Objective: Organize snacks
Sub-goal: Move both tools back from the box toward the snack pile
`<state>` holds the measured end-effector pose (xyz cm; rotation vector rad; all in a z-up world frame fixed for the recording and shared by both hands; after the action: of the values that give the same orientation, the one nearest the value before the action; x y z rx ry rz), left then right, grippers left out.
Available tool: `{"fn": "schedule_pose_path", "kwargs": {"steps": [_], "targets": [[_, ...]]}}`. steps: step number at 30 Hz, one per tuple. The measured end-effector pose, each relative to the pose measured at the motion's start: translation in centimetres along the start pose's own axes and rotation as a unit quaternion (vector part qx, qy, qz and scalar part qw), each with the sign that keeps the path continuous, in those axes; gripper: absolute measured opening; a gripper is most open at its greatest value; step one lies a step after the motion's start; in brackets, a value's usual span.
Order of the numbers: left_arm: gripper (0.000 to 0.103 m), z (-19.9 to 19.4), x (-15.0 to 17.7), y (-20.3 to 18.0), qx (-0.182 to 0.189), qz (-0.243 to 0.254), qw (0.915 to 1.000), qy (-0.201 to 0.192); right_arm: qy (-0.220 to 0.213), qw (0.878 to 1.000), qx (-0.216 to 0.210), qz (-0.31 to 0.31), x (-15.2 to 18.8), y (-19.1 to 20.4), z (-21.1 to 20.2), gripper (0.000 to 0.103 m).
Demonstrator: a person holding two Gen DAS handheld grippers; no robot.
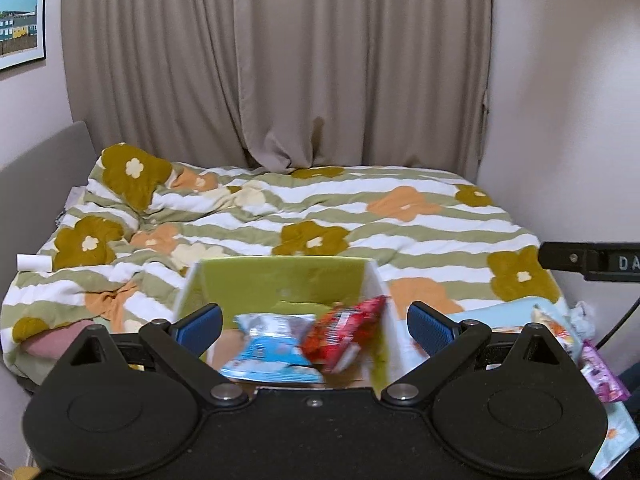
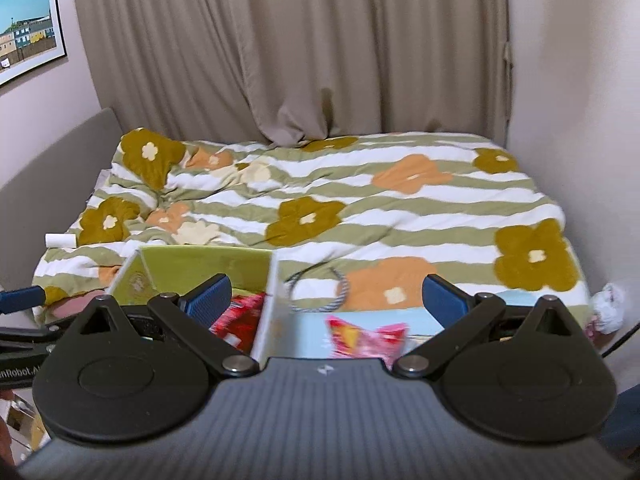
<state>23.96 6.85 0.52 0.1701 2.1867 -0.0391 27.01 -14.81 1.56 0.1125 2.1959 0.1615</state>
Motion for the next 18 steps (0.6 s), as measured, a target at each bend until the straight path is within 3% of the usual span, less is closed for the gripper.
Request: {"fn": "schedule_pose_path", "kwargs": {"steps": [10,18], "targets": [[0.101,-0.7,0.9,-11.1,0.038,0.008,0.9992,0.005,-0.001,1.0,0.025,-0.001,2.5,-11.2,-4.3,0.103],[0.101,2.1,2.6,-18.5,0.079,0.023,0.9961,0.033,0.026,0.999,0.031,0.005,5.6,-19.1,-5.1,0.103]]}}
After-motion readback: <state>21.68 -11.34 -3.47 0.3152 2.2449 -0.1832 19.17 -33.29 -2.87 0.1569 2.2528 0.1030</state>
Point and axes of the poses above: each gripper's, at about its wrist camera, not at the fingertips, and z roughly the way its jaws point, y to its left, x to its underside, the point moved 4 cm from there along z, roughly the way its jaws point, and after that the axes turned 2 degrees about z, right-handed, at the moved point
